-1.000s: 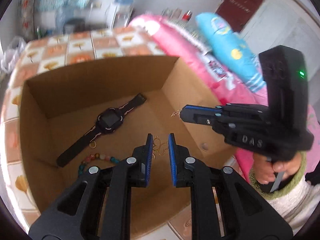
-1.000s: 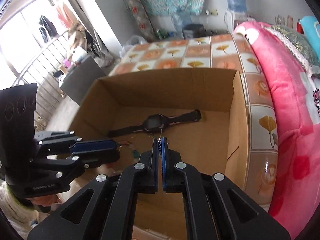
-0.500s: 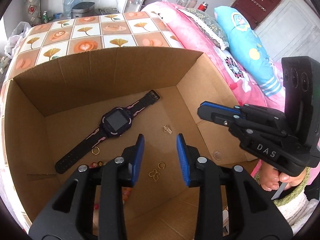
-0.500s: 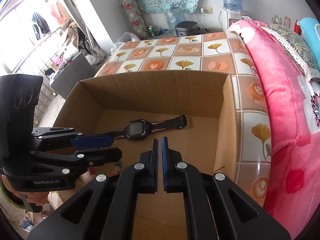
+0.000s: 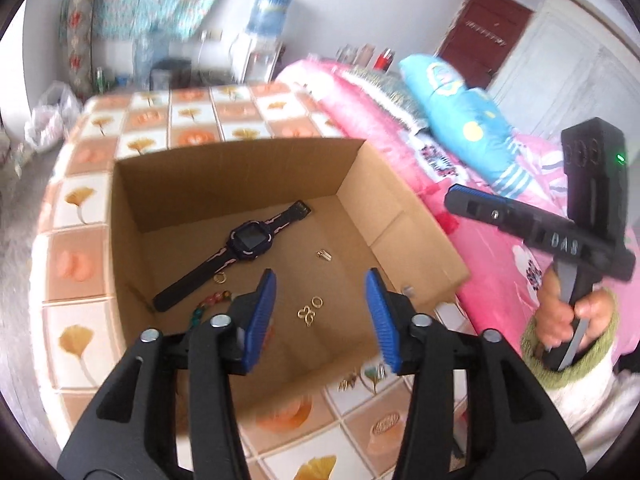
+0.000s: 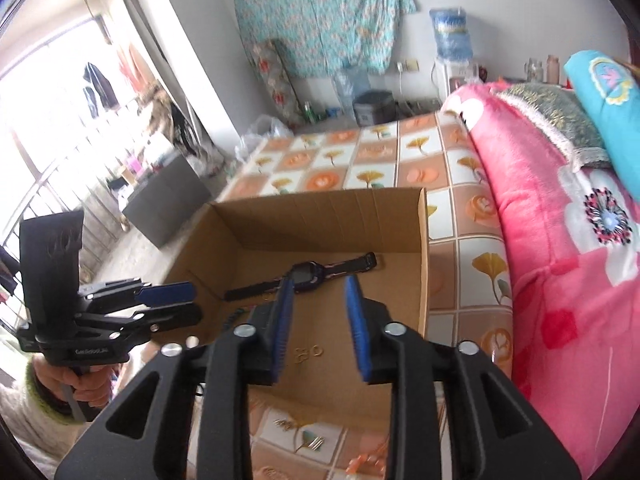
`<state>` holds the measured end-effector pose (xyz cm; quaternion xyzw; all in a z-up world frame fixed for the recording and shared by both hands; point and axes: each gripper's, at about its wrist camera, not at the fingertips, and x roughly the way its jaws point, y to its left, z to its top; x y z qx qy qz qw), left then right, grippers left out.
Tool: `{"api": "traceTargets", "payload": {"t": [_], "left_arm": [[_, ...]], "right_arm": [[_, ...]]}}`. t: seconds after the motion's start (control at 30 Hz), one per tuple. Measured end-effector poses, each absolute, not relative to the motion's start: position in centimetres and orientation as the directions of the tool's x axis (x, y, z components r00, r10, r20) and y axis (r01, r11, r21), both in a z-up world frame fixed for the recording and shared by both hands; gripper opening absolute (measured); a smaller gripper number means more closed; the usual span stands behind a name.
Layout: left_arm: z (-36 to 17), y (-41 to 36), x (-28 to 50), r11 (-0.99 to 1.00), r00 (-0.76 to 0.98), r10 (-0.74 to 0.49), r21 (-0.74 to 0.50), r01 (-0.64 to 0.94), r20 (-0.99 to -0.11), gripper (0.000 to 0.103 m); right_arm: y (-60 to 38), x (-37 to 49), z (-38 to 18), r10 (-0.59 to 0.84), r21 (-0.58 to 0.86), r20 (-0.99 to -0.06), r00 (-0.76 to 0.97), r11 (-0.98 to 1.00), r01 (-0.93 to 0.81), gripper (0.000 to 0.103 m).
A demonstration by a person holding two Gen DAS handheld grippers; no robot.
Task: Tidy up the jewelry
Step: 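Withdraw the right tool from the box toward the remaining charms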
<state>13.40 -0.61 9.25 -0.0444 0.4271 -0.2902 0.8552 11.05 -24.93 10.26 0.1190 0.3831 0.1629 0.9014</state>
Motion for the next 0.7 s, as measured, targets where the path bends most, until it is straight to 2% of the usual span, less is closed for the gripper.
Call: {"api": "traceTargets", "payload": {"t": [0.13,0.23,0.4,0.57,0.63,0.7], "left_arm": [[9.5,1.1,7.7,0.813,0.514,-0.547,-0.272,0.515,-0.661,0.057],[8.5,1.7,4.5,0.798,0.513,-0.563,-0.264,0.542,-0.648,0.062],[5.5,1.6,0.5,0.809,0.521,-0.533,-0.223,0.543,-0.666,0.067],[1.0,-0.8,-0.2,0.832,0.490,-0.462,-0.171,0.527,-0.739,0.067],[-0.2,-1.8,-0.1,0.835,0.484,-0.439,-0.145,0.531,-0.757,0.067],[-1.2,-2.4,-0.2,0.833,0.490,-0.422,-0.113,0.541,-0.763,0.066]], "right_arm": [[-25.3,7.1,10.0,0.460,0.413,-0.599,0.655,0.879,-0.240,0.037],[-24.9,4.8,9.1,0.479,0.419,-0.599,0.641,0.870,-0.258,0.038],[-23.1,1.7,5.1,0.468,0.411,-0.654,0.594,0.879,-0.241,0.039],[-21.3,1.2,-0.5,0.470,0.449,-0.728,0.500,0.877,-0.171,0.039],[-20.4,1.2,-2.0,0.435,0.408,-0.759,0.485,0.898,-0.165,0.032],[-19.9,1.3,-3.2,0.411,0.387,-0.780,0.473,0.909,-0.152,0.030]]}}
